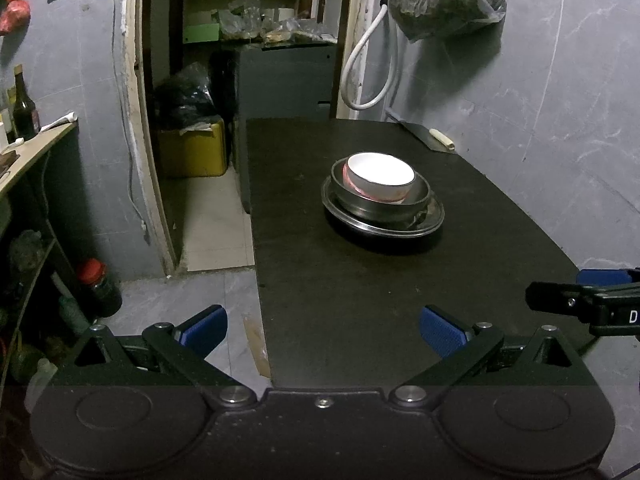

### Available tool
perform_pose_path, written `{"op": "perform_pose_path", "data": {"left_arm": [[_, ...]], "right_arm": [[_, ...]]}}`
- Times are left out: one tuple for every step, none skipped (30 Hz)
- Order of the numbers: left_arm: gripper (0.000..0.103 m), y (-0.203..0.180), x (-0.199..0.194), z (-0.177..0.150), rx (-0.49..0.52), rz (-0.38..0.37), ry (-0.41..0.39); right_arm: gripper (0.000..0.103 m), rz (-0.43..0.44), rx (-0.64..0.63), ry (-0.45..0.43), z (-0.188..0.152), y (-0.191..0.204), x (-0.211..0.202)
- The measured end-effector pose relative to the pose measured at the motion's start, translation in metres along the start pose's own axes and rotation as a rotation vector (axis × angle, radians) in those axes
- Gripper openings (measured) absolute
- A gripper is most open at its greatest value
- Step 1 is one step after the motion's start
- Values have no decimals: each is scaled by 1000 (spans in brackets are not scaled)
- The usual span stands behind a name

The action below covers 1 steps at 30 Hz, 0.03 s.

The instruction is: Organize plates and bowls

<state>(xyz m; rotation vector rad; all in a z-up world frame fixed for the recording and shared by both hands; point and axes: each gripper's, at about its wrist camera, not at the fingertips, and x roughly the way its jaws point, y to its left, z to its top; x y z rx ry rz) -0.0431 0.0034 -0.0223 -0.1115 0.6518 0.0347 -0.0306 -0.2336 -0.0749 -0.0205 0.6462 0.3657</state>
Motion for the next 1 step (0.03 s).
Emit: {"op": "perform_pose_path", "data": {"left_arm": [[102, 0, 2, 1, 0, -1, 5]], "right_arm": [[103, -1, 1, 3, 0, 0, 1]]}}
